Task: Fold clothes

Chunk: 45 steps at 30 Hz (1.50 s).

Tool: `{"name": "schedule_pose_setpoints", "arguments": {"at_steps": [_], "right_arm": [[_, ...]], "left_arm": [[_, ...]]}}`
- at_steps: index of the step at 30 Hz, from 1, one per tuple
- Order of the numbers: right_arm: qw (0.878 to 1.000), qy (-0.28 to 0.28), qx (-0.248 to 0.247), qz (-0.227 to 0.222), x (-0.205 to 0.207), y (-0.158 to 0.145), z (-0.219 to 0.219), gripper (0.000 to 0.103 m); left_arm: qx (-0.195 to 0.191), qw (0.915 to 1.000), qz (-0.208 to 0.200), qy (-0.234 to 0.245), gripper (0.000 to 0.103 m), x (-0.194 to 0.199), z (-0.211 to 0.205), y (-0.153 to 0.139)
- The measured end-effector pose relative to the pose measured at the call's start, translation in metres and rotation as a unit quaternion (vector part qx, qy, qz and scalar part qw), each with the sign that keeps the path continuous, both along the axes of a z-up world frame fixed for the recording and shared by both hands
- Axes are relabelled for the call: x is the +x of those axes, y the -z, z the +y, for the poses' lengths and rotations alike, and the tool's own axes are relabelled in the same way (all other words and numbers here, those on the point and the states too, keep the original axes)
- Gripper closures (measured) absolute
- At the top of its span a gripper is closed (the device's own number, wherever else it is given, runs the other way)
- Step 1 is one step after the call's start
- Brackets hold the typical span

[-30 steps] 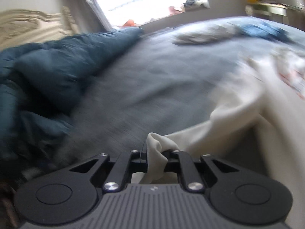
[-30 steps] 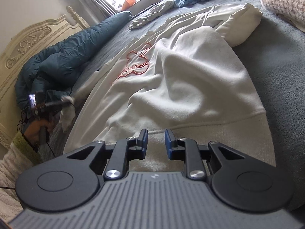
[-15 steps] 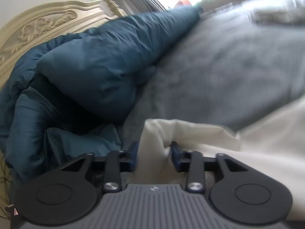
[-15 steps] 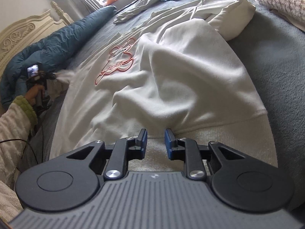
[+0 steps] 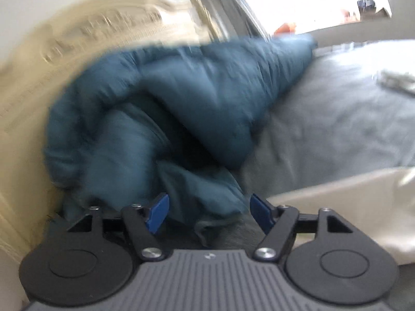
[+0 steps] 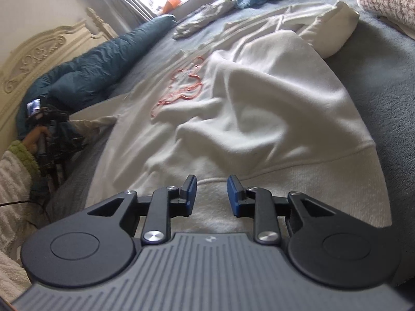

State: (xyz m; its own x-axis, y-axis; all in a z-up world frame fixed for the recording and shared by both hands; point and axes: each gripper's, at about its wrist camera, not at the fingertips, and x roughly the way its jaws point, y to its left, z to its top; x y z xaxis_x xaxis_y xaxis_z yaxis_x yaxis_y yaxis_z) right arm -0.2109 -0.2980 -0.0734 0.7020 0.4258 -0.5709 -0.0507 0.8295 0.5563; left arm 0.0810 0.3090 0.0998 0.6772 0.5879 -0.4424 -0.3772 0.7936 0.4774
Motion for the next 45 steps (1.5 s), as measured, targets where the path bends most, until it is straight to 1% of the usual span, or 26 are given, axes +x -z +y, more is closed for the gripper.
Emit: {"name": "schedule_pose_setpoints", "arguments": {"at_steps": [1, 4, 7, 9, 11, 14, 15, 16, 20, 21, 23, 24, 25, 27, 28, 29, 31, 32, 35, 36, 37, 38, 39, 41, 42, 45], "right_arm": [[1.000, -0.002, 0.005, -0.005, -0.002, -0.001, 0.000, 0.077], [1.000, -0.010, 0.019, -0.020, -0.009, -0.003, 0.000, 0.076], [0.999, -0.017, 0.034, -0.031, -0.014, -0.002, 0.002, 0.075], [0.998, -0.021, 0.045, -0.035, -0.016, -0.001, 0.003, 0.075], [0.997, -0.025, 0.056, -0.036, -0.020, -0.001, 0.006, 0.075], [0.996, -0.031, 0.069, -0.037, -0.026, -0.001, 0.010, 0.075], [0.996, -0.033, 0.071, -0.036, -0.028, -0.001, 0.012, 0.075], [0.996, -0.034, 0.072, -0.036, -0.031, -0.001, 0.013, 0.075], [0.996, -0.029, 0.077, -0.029, -0.040, 0.002, 0.017, 0.074], [0.996, -0.028, 0.078, -0.026, -0.041, 0.003, 0.017, 0.074], [0.996, -0.027, 0.079, -0.020, -0.042, 0.006, 0.019, 0.074], [0.996, -0.025, 0.079, -0.016, -0.041, 0.008, 0.019, 0.074], [0.997, -0.024, 0.079, -0.012, -0.041, 0.009, 0.020, 0.074], [0.997, -0.022, 0.079, -0.006, -0.040, 0.011, 0.021, 0.074], [0.997, -0.021, 0.080, -0.005, -0.039, 0.011, 0.022, 0.074], [0.997, -0.021, 0.079, -0.005, -0.038, 0.010, 0.023, 0.074], [0.997, -0.021, 0.075, -0.004, -0.037, 0.010, 0.024, 0.074], [0.997, -0.021, 0.073, -0.004, -0.036, 0.010, 0.025, 0.074], [0.997, -0.020, 0.073, 0.001, -0.032, 0.012, 0.025, 0.073], [0.997, -0.021, 0.074, 0.003, -0.031, 0.012, 0.025, 0.073], [0.997, -0.021, 0.073, 0.002, -0.031, 0.012, 0.025, 0.073], [0.997, -0.021, 0.072, 0.000, -0.031, 0.011, 0.025, 0.073], [0.997, -0.019, 0.072, -0.001, -0.031, 0.011, 0.023, 0.073], [0.997, -0.015, 0.072, -0.003, -0.032, 0.012, 0.020, 0.072], [0.997, -0.011, 0.073, -0.002, -0.032, 0.012, 0.018, 0.072], [0.997, 0.001, 0.078, 0.004, -0.032, 0.016, 0.010, 0.072]], "left_arm": [[0.011, 0.9998, -0.011, 0.012, 0.029, -0.018, -0.009, -0.018], [0.000, 0.9974, -0.029, 0.066, 0.017, -0.074, -0.034, -0.060], [-0.045, 0.9926, -0.018, 0.111, 0.015, -0.113, -0.058, -0.066], [-0.105, 0.9836, 0.005, 0.147, 0.015, -0.131, -0.076, -0.046], [-0.183, 0.9661, 0.040, 0.178, 0.018, -0.137, -0.092, -0.013], [-0.302, 0.9240, 0.092, 0.216, 0.025, -0.140, -0.117, 0.046], [-0.329, 0.9112, 0.108, 0.224, 0.029, -0.141, -0.126, 0.064], [-0.348, 0.9012, 0.118, 0.230, 0.032, -0.142, -0.135, 0.081], [-0.408, 0.8730, 0.149, 0.221, 0.044, -0.148, -0.151, 0.133], [-0.422, 0.8680, 0.149, 0.216, 0.046, -0.149, -0.151, 0.141], [-0.423, 0.8694, 0.136, 0.216, 0.048, -0.155, -0.149, 0.152], [-0.422, 0.8714, 0.128, 0.215, 0.055, -0.161, -0.149, 0.154], [-0.426, 0.8714, 0.121, 0.212, 0.074, -0.160, -0.145, 0.155], [-0.453, 0.8587, 0.113, 0.212, 0.098, -0.156, -0.131, 0.157], [-0.466, 0.8543, 0.106, 0.205, 0.099, -0.156, -0.124, 0.156], [-0.466, 0.8557, 0.099, 0.201, 0.099, -0.156, -0.118, 0.155], [-0.452, 0.8653, 0.089, 0.197, 0.099, -0.160, -0.111, 0.152], [-0.454, 0.8641, 0.096, 0.196, 0.099, -0.160, -0.107, 0.154], [-0.486, 0.8447, 0.105, 0.197, 0.091, -0.162, -0.096, 0.160], [-0.500, 0.8359, 0.107, 0.199, 0.078, -0.167, -0.093, 0.160], [-0.514, 0.8269, 0.109, 0.201, 0.060, -0.171, -0.090, 0.159], [-0.522, 0.8214, 0.107, 0.204, 0.053, -0.178, -0.089, 0.159], [-0.523, 0.8197, 0.105, 0.207, 0.048, -0.186, -0.090, 0.160], [-0.519, 0.8205, 0.111, 0.213, 0.048, -0.204, -0.095, 0.161], [-0.521, 0.8180, 0.114, 0.215, 0.050, -0.214, -0.097, 0.162], [-0.541, 0.7999, 0.121, 0.229, 0.051, -0.242, -0.106, 0.167]]}}
